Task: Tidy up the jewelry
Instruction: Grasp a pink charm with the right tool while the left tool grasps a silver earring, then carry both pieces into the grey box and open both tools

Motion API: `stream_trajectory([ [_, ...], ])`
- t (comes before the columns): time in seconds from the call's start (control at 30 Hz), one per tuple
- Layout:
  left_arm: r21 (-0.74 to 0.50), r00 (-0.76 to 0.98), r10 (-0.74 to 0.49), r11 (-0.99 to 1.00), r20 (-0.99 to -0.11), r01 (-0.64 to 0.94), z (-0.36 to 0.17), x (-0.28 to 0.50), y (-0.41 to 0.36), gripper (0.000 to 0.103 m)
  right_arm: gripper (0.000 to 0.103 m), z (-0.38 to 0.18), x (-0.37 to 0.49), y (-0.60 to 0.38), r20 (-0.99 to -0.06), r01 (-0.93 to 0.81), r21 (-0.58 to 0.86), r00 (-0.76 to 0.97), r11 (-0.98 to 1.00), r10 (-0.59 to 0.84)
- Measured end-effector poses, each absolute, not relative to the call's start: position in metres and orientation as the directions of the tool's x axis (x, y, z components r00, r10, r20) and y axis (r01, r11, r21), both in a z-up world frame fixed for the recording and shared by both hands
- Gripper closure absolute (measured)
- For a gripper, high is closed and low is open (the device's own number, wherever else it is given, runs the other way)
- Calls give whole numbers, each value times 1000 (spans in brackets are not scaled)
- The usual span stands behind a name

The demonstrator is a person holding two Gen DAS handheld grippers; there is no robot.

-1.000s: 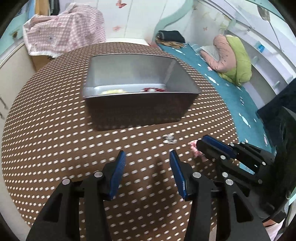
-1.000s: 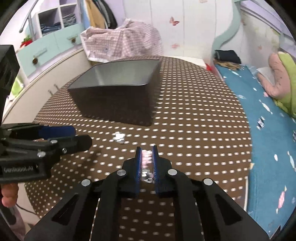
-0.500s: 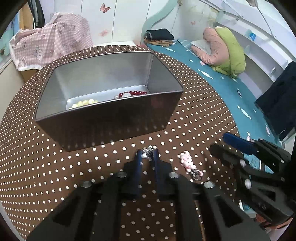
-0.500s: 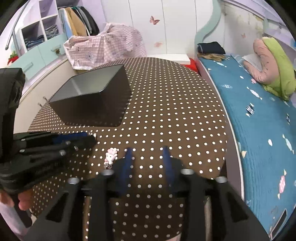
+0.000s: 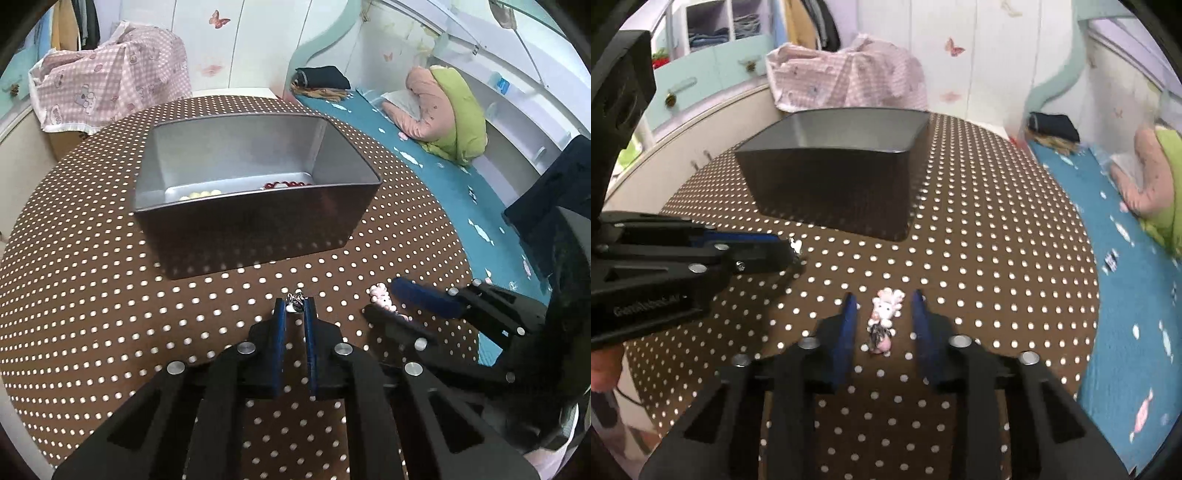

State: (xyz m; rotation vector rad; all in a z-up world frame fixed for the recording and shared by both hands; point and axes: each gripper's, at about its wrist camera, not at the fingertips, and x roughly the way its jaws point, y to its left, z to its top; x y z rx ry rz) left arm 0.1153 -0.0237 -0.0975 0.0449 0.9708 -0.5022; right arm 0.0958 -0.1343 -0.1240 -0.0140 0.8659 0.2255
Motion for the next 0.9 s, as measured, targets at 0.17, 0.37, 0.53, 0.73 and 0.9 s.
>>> stream_trajectory([
  [0.17,-178,480,-384,891,-789,418,-91,112,-18,103,90,-109,95,-135,-743,-203,72,642,977,188],
  [0.37,-177,504,-380,897,-776,405,-82,115,-13,103,90,-85,95,-142,-708,-189,82,680,978,191],
  [0.53,-177,522,-390,894,-758,411,-71,119,-10,103,90,-60,101,-144,-667,-185,82,720,979,192],
  [0.73,-184,472,-371,900,-800,395,-90,125,-12,62,90,-42,104,-151,-633,-163,92,752,982,184],
  [0.9,-160,449,-351,899,-822,408,-107,132,-30,41,90,-45,102,-157,-640,-147,96,748,984,175],
])
